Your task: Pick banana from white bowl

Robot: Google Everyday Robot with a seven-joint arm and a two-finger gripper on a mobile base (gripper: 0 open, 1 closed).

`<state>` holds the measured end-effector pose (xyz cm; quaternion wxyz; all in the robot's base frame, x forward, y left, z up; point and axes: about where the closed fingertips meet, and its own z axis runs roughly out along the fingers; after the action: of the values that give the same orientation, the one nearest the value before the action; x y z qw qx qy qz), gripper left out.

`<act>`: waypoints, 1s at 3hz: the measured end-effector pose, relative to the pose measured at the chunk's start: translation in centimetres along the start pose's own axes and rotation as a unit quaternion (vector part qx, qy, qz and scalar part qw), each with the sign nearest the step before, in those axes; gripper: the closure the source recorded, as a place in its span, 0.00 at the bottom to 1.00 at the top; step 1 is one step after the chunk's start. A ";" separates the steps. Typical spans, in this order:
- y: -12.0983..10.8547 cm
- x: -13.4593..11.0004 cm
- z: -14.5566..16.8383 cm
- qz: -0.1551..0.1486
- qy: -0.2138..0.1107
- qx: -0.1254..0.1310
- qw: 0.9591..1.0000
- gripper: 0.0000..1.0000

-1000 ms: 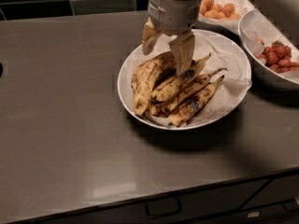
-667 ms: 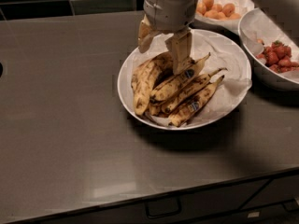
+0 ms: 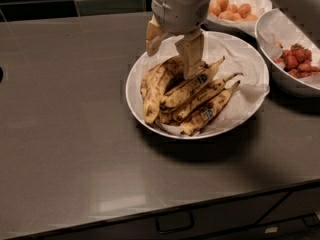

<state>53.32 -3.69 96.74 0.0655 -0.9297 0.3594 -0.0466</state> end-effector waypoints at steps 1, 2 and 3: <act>-0.5 -0.1 0.2 -0.005 -0.007 0.002 1.000 0.38; -0.8 -0.2 0.4 -0.009 -0.011 0.002 1.000 0.42; -0.9 -0.2 0.5 -0.010 -0.014 0.001 1.000 0.42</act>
Offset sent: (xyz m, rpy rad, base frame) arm -0.0190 -0.0087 -0.0072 -0.0546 0.1222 0.0302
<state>53.83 -2.80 96.33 0.0711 -0.9338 0.3488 -0.0352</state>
